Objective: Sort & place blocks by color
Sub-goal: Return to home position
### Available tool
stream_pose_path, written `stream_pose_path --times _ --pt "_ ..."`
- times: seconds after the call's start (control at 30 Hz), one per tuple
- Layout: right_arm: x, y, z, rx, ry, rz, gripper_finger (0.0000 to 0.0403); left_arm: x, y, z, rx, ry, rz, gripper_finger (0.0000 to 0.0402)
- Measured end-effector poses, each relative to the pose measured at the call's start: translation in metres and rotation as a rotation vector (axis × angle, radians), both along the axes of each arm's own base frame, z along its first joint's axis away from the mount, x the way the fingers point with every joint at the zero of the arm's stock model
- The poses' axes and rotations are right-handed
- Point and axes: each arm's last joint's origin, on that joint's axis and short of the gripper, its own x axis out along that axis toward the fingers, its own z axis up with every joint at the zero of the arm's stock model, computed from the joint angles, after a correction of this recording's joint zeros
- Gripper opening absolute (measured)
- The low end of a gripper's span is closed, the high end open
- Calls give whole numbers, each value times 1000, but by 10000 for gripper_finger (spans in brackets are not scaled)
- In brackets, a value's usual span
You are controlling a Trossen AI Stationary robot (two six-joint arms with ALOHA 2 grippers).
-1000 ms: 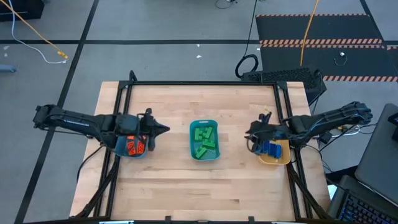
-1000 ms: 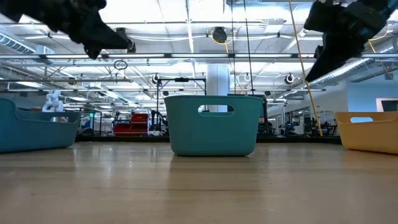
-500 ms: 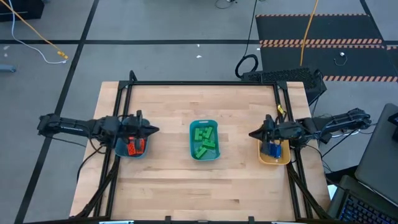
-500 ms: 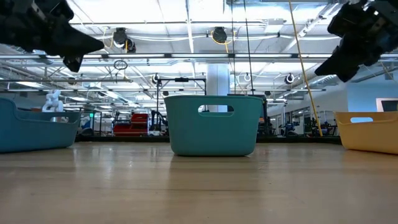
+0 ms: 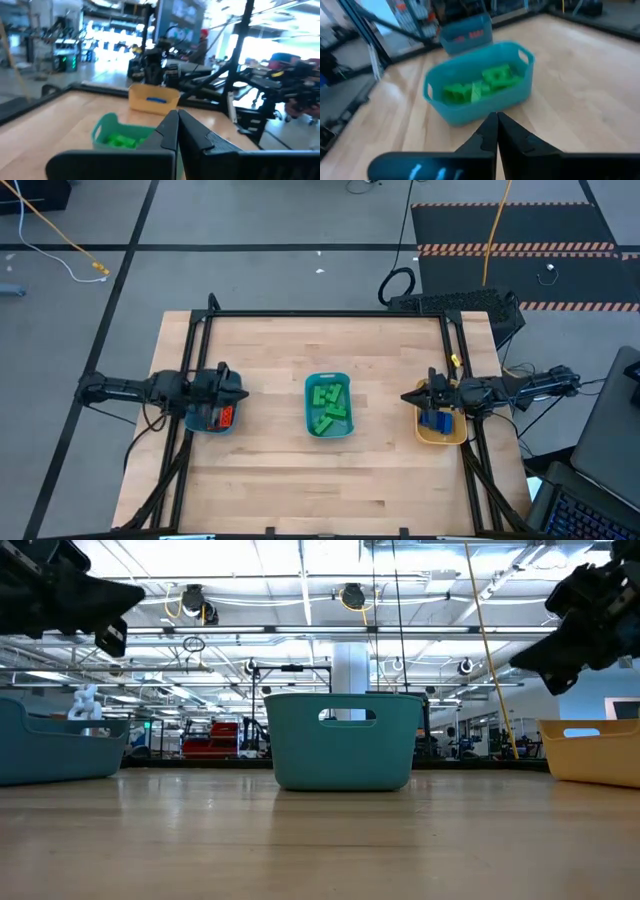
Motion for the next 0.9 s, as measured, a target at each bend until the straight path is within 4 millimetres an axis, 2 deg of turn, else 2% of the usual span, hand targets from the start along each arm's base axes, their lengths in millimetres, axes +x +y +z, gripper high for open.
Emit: stream_pose_path --times 0.1,0.27,0.5,0.7,0.9 --pt "-2 0 0 -18 -51 8 1 -3 -1 2 36 -27 -35 13" --pt "-2 1 4 -73 -130 75 1 -3 -1 -4 55 23 -51 13" --pt "0 2 -1 -110 -146 88 0 -2 -1 -9 72 78 -50 10" --pt "1 3 12 -165 -299 141 0 -2 -2 -10 106 83 -55 7" --pt "1 4 13 -202 -310 176 0 -3 -3 -10 149 78 -100 12"
